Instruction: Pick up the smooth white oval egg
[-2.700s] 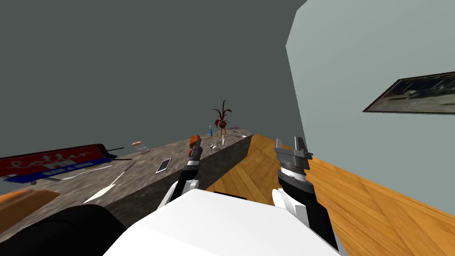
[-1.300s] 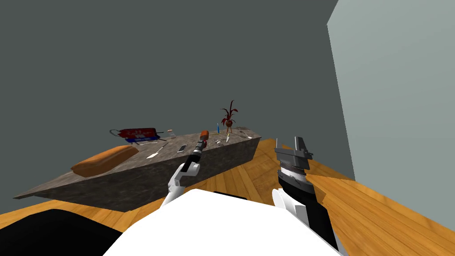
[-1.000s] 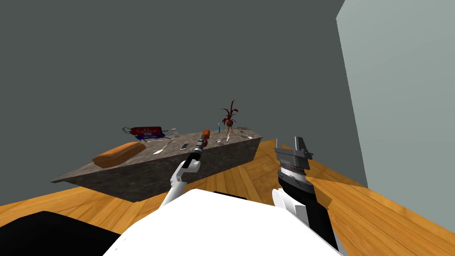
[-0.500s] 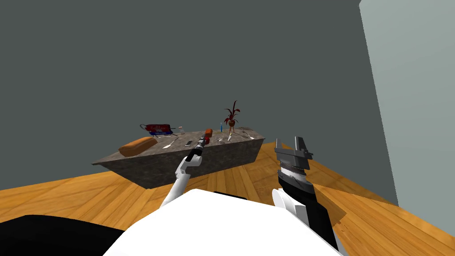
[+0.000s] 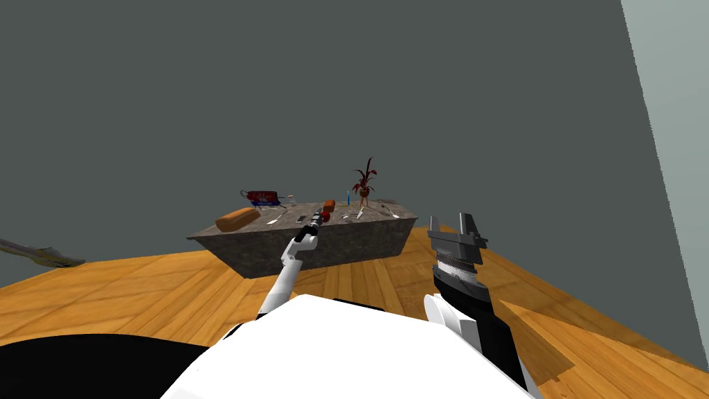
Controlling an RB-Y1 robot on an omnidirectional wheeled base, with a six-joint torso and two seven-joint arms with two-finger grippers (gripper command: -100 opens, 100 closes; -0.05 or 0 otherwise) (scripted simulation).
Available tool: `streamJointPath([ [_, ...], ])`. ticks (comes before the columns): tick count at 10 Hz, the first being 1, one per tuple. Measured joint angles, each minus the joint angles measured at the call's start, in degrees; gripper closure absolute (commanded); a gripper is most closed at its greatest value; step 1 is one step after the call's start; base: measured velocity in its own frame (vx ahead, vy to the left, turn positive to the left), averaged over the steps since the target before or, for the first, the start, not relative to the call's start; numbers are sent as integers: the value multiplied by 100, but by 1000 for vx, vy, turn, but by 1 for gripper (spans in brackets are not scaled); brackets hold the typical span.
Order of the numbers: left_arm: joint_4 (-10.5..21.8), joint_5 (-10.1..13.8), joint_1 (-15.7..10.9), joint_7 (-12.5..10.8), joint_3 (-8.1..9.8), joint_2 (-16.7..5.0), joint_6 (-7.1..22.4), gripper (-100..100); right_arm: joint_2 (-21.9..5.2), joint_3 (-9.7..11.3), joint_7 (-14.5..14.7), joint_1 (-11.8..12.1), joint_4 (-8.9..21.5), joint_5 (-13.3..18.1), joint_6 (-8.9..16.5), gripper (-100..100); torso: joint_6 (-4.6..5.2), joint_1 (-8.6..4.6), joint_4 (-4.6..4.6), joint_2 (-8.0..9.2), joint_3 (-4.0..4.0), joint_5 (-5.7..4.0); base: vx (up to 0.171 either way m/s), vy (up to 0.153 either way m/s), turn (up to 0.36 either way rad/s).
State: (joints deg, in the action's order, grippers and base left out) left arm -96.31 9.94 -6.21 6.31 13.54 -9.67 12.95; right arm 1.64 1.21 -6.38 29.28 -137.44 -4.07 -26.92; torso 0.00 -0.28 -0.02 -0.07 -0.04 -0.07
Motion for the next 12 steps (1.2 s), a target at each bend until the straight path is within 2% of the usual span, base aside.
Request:
streamJointPath([
  [1, 225, 49, -202, 15, 65, 20, 141, -100, 0, 0, 0, 0, 0, 0, 0, 0, 1, -11, 0, -3, -1, -2, 1, -80, 75],
  [3, 443, 77, -509, 42, 140, 93, 451, -100, 0, 0, 0, 0, 0, 0, 0, 0, 1, -6, -2, -11, -6, -2, 4, -62, 106],
  [6, 839, 170, -893, 55, 221, 64, 780, -100, 0, 0, 0, 0, 0, 0, 0, 0, 3, 4, -3, -14, -8, 0, 13, -57, 99],
  [8, 1100, 160, -1229, 86, 308, 143, 1130, -100, 0, 0, 0, 1, 0, 0, 0, 0, 2, -9, -5, -26, -15, -2, 41, -83, 135],
  [12, 1730, 225, -1799, 146, 378, 131, 1601, -100, 0, 0, 0, 0, 0, 0, 0, 0, 2, 8, -7, -34, -19, 1, 45, -49, 72],
])
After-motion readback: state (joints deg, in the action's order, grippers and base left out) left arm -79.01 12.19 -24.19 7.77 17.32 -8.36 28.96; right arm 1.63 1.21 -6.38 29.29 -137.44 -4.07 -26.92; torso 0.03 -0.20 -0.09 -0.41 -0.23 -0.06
